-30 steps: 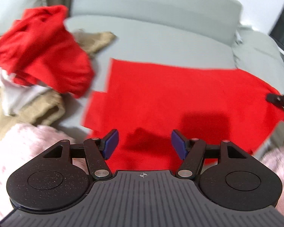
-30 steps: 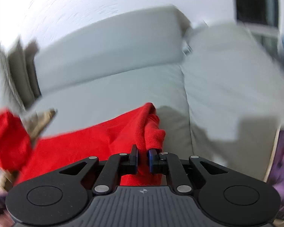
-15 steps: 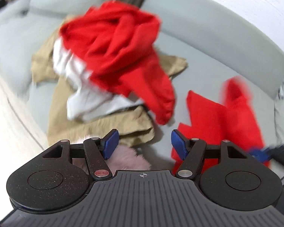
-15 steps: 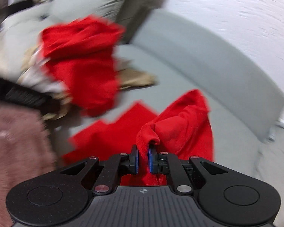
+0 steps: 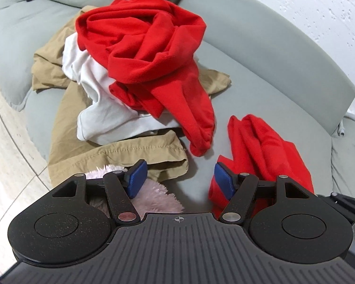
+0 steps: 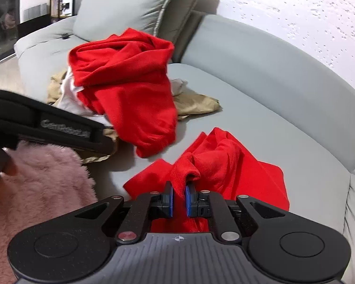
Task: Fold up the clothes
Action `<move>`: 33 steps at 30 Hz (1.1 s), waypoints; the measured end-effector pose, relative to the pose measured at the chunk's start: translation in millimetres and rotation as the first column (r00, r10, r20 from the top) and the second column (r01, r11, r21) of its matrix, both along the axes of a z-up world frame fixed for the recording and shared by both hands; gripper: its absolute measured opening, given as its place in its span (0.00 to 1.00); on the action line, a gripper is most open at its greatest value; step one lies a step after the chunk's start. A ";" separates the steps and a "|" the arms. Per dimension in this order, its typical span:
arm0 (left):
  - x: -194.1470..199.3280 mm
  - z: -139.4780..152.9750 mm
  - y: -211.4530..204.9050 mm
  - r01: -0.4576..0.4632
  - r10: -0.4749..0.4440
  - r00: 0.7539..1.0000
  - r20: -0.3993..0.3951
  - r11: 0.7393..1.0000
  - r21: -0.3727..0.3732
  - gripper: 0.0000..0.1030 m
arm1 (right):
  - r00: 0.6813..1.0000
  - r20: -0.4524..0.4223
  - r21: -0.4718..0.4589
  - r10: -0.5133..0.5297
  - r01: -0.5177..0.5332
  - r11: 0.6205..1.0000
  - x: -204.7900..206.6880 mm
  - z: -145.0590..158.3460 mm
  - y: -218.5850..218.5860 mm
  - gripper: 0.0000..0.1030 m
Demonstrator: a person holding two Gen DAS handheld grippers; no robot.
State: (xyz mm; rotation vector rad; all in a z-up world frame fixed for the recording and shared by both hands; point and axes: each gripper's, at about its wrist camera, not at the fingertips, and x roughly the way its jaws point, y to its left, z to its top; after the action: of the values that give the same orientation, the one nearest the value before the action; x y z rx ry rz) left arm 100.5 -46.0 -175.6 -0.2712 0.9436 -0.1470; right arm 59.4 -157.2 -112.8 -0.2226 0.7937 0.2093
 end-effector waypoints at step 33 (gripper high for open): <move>0.7 -26.8 -120.4 0.449 -0.433 0.893 -0.119 0.869 0.208 0.10 | 0.975 -0.162 0.136 -0.153 0.176 0.975 -33.7 0.7 -116.4 0.10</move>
State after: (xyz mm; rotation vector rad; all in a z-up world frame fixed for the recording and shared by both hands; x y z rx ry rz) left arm 101.3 -166.4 -202.5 0.1636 1.0711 -0.4493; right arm 25.7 -273.6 -112.0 0.0023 0.9372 0.1286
